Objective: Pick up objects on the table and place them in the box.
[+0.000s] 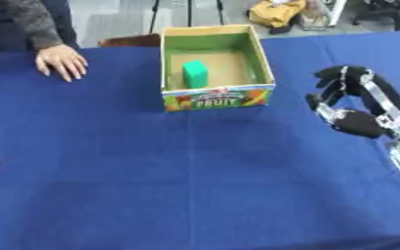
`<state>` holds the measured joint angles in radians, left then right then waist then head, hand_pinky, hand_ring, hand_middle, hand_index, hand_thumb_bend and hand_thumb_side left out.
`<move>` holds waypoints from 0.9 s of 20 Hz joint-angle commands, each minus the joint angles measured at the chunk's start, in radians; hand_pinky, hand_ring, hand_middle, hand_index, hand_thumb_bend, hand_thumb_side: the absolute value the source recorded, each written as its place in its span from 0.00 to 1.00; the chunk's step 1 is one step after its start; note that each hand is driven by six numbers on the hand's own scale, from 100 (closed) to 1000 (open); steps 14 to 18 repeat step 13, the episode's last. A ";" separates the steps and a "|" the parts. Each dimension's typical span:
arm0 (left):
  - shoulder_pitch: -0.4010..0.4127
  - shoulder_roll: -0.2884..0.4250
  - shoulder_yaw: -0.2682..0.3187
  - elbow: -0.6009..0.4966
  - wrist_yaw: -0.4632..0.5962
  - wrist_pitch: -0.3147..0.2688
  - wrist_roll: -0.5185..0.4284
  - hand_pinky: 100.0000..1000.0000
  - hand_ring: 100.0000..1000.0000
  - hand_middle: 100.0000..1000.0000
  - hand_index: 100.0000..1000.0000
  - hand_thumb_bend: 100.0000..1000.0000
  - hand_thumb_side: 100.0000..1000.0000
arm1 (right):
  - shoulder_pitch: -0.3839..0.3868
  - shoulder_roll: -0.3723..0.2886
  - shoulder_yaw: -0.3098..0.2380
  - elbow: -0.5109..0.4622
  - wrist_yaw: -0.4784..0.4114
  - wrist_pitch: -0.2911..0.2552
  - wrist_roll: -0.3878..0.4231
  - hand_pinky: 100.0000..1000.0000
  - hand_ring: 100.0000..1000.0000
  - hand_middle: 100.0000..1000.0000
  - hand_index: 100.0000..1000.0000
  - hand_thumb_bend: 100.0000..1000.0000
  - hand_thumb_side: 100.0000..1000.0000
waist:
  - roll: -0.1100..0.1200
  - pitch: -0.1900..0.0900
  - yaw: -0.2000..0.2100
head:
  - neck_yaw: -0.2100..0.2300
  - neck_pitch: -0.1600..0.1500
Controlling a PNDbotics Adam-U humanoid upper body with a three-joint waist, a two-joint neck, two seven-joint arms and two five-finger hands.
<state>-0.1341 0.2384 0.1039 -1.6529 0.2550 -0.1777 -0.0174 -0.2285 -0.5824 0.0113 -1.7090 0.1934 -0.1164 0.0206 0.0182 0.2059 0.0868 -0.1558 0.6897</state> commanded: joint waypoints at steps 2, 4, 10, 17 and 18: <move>-0.006 0.012 0.011 -0.014 -0.002 -0.001 0.004 0.63 0.87 0.73 0.71 0.54 0.68 | -0.003 -0.008 -0.016 -0.020 -0.003 0.001 -0.010 0.41 0.49 0.54 0.74 0.23 0.37 | 0.000 -0.012 0.006 | 0.004 0.009; -0.005 0.011 0.011 -0.014 -0.002 -0.001 0.004 0.63 0.87 0.73 0.71 0.54 0.68 | -0.002 -0.007 -0.016 -0.020 -0.001 0.000 -0.010 0.41 0.49 0.54 0.74 0.23 0.37 | 0.002 -0.012 0.007 | 0.005 0.009; -0.005 0.010 0.011 -0.014 -0.002 0.000 0.005 0.63 0.87 0.73 0.71 0.54 0.68 | -0.001 -0.001 -0.015 -0.021 -0.001 0.000 -0.012 0.41 0.49 0.54 0.74 0.22 0.37 | 0.005 -0.011 0.009 | 0.006 0.006; -0.005 0.009 0.011 -0.014 -0.001 0.000 0.004 0.63 0.87 0.73 0.71 0.54 0.68 | 0.001 0.001 -0.014 -0.022 -0.004 -0.001 -0.011 0.41 0.49 0.54 0.73 0.22 0.37 | 0.006 -0.011 0.010 | 0.005 0.004; -0.005 0.009 0.011 -0.014 -0.001 0.000 0.004 0.63 0.87 0.73 0.71 0.54 0.68 | 0.001 0.001 -0.014 -0.022 -0.004 -0.001 -0.011 0.41 0.49 0.54 0.73 0.22 0.37 | 0.006 -0.011 0.010 | 0.005 0.004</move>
